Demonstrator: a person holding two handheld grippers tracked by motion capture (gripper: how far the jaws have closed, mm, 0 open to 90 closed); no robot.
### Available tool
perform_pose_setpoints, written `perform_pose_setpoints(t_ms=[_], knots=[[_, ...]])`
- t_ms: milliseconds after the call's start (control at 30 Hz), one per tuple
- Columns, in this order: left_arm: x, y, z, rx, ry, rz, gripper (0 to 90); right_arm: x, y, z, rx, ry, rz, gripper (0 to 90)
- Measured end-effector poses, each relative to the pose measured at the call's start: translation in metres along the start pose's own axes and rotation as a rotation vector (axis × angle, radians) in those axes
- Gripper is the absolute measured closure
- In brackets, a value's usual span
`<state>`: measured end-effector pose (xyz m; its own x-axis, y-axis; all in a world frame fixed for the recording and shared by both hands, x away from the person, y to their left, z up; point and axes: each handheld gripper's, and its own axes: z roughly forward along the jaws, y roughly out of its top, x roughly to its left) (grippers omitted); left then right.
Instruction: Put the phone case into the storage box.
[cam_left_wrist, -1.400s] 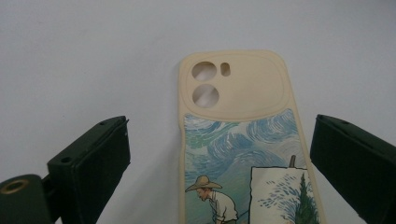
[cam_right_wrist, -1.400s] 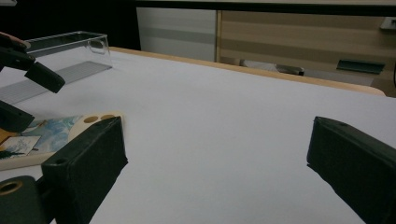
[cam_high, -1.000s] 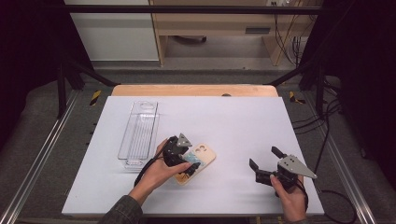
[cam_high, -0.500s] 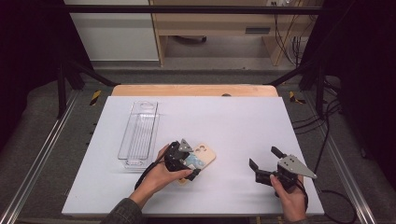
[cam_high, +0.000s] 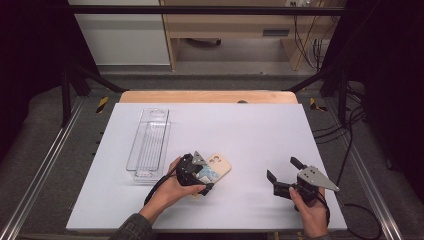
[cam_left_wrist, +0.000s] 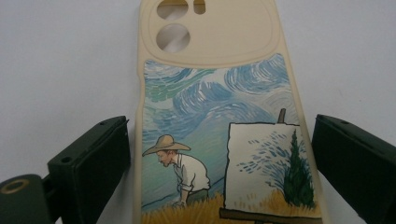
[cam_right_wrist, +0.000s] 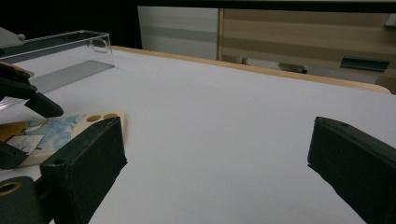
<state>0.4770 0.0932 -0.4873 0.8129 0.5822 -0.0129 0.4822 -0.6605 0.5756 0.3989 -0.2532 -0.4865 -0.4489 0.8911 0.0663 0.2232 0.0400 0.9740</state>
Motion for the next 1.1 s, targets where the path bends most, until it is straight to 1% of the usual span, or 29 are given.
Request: perform_pose_setpoints(t_ms=[267, 400, 533, 633, 667, 700, 833, 967, 1100], knots=[[-0.0013, -0.0021, -0.0005, -0.006, 0.005, 0.011, 6.1, 0.0001, 0.0, 0.0001, 0.0, -0.001, -0.001, 3.9], [-0.0037, -0.0029, -0.0013, -0.012, 0.016, 0.013, 9.2, 0.0, -0.0001, 0.0001, 0.001, -0.001, -0.002, 3.9], [-0.0047, -0.0027, -0.0013, -0.014, 0.026, 0.012, 9.6, 0.0, -0.0002, 0.0002, 0.001, -0.002, -0.003, 3.9], [-0.0049, -0.0032, -0.0016, -0.021, 0.023, 0.006, 10.2, 0.0001, -0.0002, 0.0002, 0.003, -0.002, -0.002, 3.9], [-0.0052, -0.0034, -0.0018, -0.023, 0.024, 0.008, 10.6, 0.0001, -0.0002, 0.0002, 0.003, -0.002, -0.002, 3.9], [-0.0058, -0.0033, -0.0022, -0.024, 0.032, 0.019, 10.8, 0.0001, -0.0003, 0.0003, 0.003, -0.002, -0.002, 3.9], [-0.0068, -0.0028, -0.003, -0.027, 0.042, 0.028, 11.3, 0.0005, -0.0002, 0.0003, 0.003, -0.001, -0.002, 3.9], [-0.007, -0.002, -0.005, -0.04, 0.051, 0.035, 11.6, 0.0005, -0.0003, 0.0003, 0.003, -0.001, -0.002, 3.9], [-0.0068, -0.0008, -0.0087, -0.064, 0.058, 0.033, 11.8, 0.0005, -0.0003, 0.0003, 0.003, -0.001, -0.001, 3.9]])
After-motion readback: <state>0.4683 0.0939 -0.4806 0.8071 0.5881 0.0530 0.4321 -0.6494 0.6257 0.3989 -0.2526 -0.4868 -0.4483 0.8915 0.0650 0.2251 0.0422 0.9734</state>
